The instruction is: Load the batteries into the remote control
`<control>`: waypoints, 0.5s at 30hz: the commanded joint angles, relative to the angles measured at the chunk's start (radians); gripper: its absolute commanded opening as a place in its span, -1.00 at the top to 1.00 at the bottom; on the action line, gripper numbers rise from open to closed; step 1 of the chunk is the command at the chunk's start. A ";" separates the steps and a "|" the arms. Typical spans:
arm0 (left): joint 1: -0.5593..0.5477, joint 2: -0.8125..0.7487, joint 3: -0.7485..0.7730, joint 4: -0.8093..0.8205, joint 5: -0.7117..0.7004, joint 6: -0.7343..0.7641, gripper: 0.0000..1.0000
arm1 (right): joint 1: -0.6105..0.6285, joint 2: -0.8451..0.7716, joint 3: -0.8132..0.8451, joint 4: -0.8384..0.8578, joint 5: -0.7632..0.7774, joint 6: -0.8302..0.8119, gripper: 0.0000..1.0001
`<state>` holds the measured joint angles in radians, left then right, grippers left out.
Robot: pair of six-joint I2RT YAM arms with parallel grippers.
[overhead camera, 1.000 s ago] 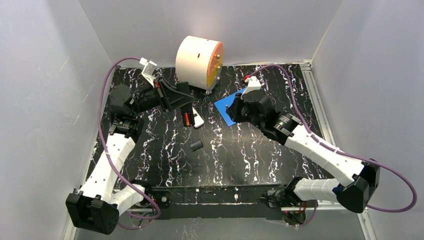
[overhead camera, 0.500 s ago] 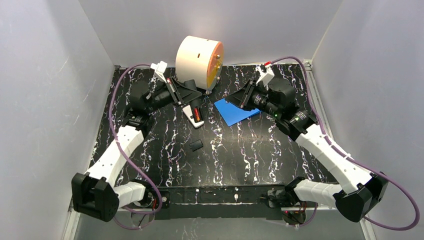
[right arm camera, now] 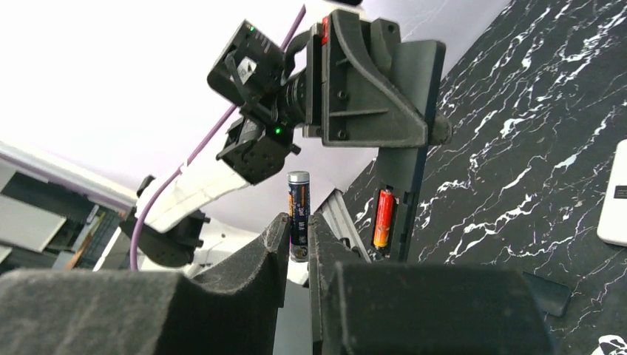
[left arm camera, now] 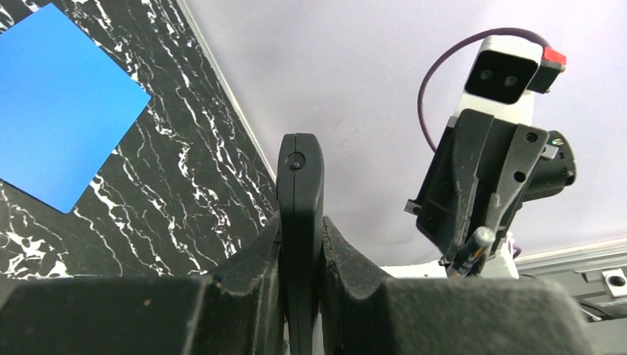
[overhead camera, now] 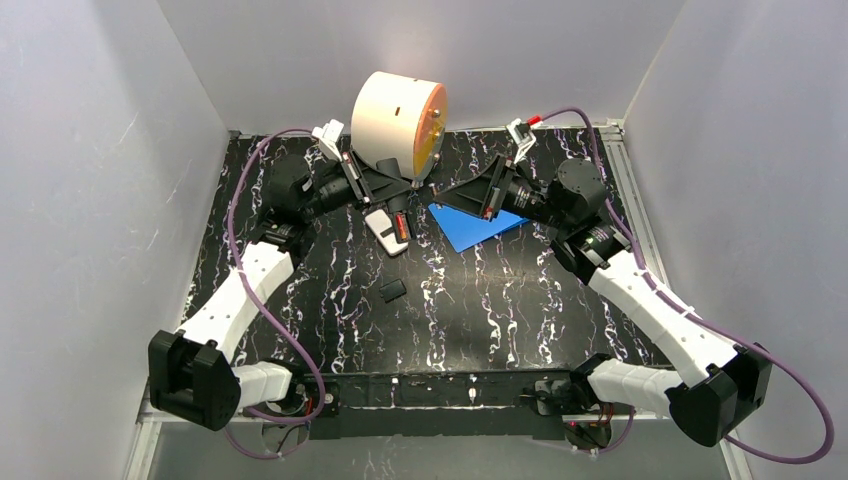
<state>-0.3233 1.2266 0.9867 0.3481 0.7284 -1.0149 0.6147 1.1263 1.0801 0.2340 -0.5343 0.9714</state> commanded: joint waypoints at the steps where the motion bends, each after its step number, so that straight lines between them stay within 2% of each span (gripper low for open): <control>1: -0.003 -0.008 0.053 0.055 0.039 -0.043 1.00 | -0.004 -0.001 0.041 0.075 -0.114 -0.055 0.54; 11: -0.026 -0.005 0.043 0.182 -0.006 -0.102 1.00 | -0.003 0.015 0.055 0.022 -0.148 -0.108 0.53; 13: -0.036 -0.025 0.003 0.165 -0.104 -0.093 1.00 | -0.002 0.035 0.084 -0.101 -0.117 -0.162 0.52; 15: -0.035 -0.049 -0.047 0.113 -0.212 -0.047 1.00 | -0.003 0.053 0.115 -0.320 0.048 -0.232 0.52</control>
<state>-0.3504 1.2266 0.9966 0.4774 0.6865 -1.0973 0.6155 1.1534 1.1110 0.1768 -0.6472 0.8600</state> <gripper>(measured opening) 0.147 0.241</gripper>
